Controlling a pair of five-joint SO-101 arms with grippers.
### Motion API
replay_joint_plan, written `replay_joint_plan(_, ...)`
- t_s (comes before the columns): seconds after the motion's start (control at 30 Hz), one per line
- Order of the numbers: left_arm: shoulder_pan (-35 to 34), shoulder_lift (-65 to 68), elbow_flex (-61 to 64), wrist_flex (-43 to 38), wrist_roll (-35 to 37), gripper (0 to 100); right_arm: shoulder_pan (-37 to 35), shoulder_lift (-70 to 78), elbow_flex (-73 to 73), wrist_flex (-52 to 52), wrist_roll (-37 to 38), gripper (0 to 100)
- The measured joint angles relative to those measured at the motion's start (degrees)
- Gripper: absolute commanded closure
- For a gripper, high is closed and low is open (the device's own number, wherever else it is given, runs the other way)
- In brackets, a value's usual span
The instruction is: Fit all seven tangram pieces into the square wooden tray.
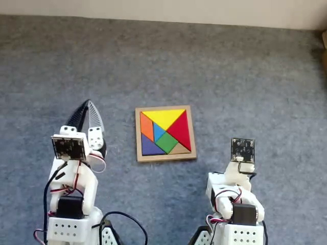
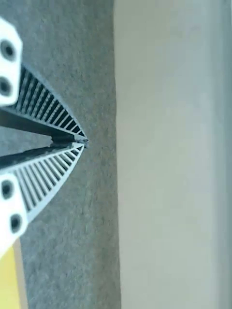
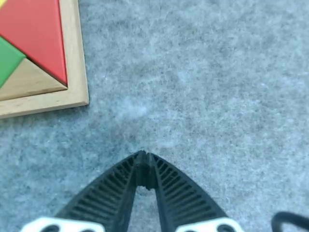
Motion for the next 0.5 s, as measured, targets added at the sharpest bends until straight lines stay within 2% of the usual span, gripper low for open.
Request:
replay_joint_plan(0.17, -2.8, 0.0, 0.0, 7.7, 0.0, 99, 0.0, 0.0, 0.0, 0.0, 0.0, 99.0)
replay_joint_plan(0.37, -2.9, 0.0, 0.0, 24.5, 0.0, 99, 0.0, 0.0, 0.0, 0.0, 0.0, 99.0)
replay_joint_plan(0.5, -2.9, 0.0, 0.0, 31.5, 0.0, 99, 0.0, 0.0, 0.0, 0.0, 0.0, 99.0)
